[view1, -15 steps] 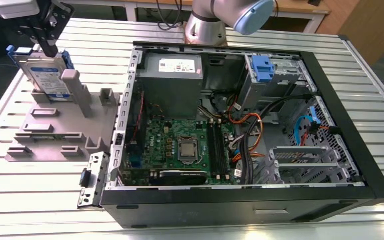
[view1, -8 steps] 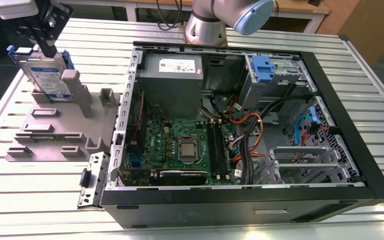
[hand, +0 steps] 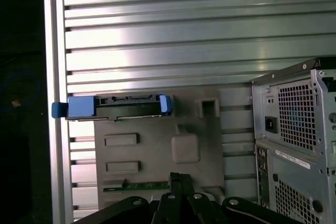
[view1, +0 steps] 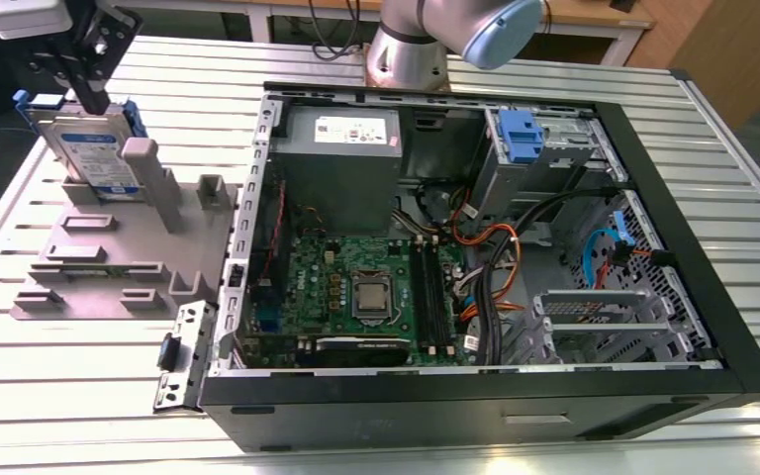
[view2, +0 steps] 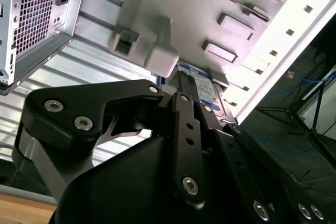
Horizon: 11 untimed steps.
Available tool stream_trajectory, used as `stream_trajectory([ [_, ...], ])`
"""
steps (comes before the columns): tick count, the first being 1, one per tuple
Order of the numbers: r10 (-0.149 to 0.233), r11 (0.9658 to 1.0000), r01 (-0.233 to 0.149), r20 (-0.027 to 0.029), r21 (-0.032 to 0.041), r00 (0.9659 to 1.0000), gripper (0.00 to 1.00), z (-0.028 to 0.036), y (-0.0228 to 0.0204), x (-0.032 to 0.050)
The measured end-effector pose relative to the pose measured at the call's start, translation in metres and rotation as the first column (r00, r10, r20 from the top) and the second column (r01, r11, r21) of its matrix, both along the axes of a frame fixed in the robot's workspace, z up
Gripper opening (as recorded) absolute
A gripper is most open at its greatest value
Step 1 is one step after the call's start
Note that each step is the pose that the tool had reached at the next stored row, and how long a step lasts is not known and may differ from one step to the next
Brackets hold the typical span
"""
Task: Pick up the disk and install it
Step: 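Reach for the disk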
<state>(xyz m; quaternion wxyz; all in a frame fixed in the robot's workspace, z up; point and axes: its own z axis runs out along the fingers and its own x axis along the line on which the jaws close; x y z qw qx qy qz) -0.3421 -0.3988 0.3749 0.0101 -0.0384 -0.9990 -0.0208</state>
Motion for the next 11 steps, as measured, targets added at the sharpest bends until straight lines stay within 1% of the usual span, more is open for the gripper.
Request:
stream_trajectory([
  [11, 0.000, 1.0000, 0.000, -0.0047, 0.0001, 1.0000, 0.11, -0.0012, 0.0000, -0.0029],
])
